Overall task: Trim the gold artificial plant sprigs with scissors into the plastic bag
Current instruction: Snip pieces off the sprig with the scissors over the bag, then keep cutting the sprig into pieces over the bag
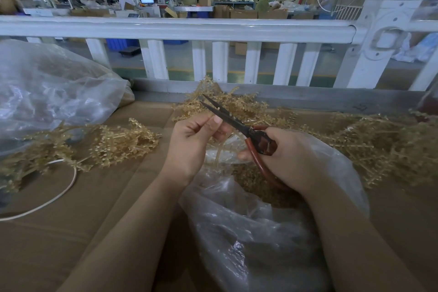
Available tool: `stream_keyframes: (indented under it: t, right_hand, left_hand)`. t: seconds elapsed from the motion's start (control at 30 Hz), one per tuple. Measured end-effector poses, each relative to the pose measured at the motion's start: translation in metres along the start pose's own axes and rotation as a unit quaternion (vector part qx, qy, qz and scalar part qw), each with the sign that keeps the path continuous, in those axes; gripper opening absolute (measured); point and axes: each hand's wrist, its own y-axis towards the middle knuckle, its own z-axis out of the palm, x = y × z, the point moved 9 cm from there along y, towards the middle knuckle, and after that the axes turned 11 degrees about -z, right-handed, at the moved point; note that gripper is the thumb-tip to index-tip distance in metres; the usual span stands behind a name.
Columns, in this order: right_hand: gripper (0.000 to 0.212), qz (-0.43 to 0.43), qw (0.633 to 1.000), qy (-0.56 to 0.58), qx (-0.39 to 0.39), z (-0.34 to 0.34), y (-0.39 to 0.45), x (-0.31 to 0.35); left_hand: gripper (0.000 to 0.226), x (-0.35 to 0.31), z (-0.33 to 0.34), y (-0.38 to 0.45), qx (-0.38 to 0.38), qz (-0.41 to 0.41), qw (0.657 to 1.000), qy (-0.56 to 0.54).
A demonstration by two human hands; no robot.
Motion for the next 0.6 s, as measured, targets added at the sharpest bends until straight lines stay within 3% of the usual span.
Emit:
stream_keyframes:
  t: [0.6]
  right_hand:
    - [0.077, -0.015, 1.0, -0.001, -0.024, -0.008, -0.0011, 0.0041]
  left_hand:
    - [0.022, -0.0026, 0.0032, 0.0008, 0.018, 0.009, 0.999, 0.049]
